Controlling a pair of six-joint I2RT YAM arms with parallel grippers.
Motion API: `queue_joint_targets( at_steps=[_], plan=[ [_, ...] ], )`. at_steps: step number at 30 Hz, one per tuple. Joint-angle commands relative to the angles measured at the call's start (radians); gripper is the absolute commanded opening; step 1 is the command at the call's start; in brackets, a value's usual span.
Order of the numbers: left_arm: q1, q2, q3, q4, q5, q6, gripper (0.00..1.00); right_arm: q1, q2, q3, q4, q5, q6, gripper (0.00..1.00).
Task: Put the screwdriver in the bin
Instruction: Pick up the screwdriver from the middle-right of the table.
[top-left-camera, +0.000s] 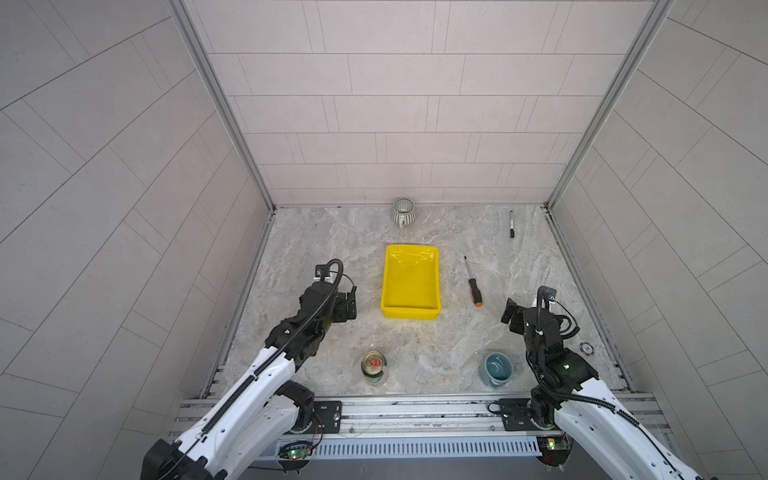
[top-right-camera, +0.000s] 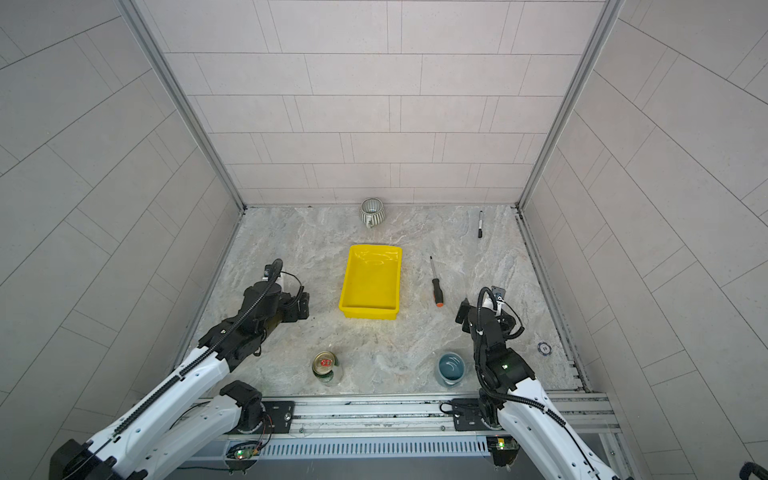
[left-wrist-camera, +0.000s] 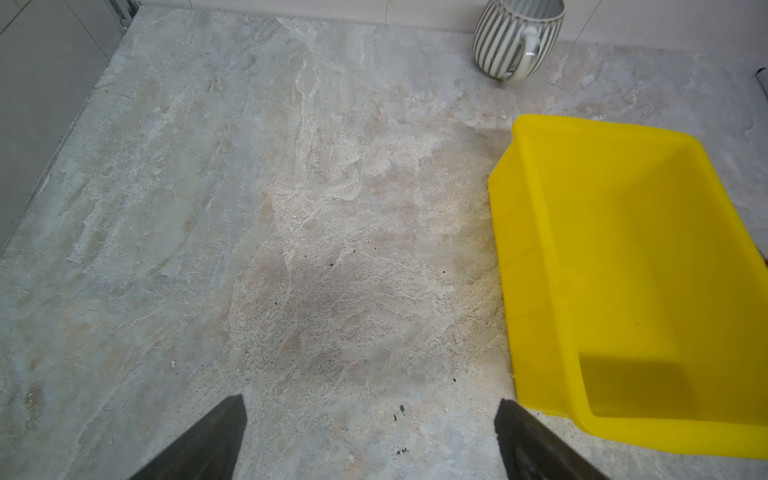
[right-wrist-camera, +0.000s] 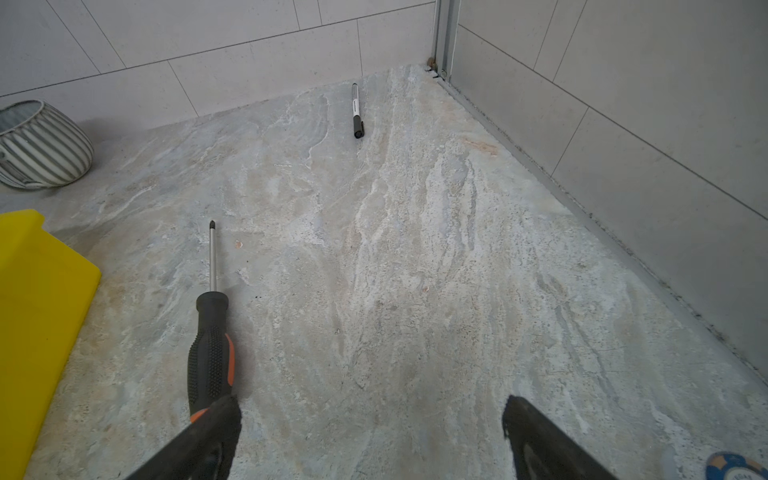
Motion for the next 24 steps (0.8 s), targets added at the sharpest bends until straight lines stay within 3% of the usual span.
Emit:
queue_joint_targets(
  at_steps=[1,4,9,12,16,19,24],
  plan=[
    [0.003,-0.005,-0.002,-0.025,-0.046,-0.033,1.0,0.0,0.058,0.025,0.013,-0.007,0.036,0.99],
    [0.003,0.023,0.016,-0.058,-0.068,-0.052,1.0,0.0,0.1,0.03,0.037,-0.028,0.024,0.99],
    [0.005,0.03,0.018,-0.142,-0.242,-0.166,1.0,0.0,0.18,0.049,0.063,-0.092,-0.005,1.0],
    [0.006,0.013,0.016,-0.183,-0.292,-0.206,1.0,0.0,0.255,0.129,-0.042,-0.078,-0.012,0.99],
    [0.009,-0.017,-0.043,-0.279,-0.496,-0.411,1.0,-0.022,0.424,0.279,-0.128,-0.139,0.008,1.0],
    [0.013,-0.095,-0.065,-0.269,-0.465,-0.399,1.0,-0.027,0.547,0.392,-0.138,-0.111,0.017,0.99],
    [0.013,-0.188,-0.114,-0.226,-0.419,-0.357,1.0,-0.037,0.826,0.624,-0.219,-0.409,-0.043,0.99]
  ],
)
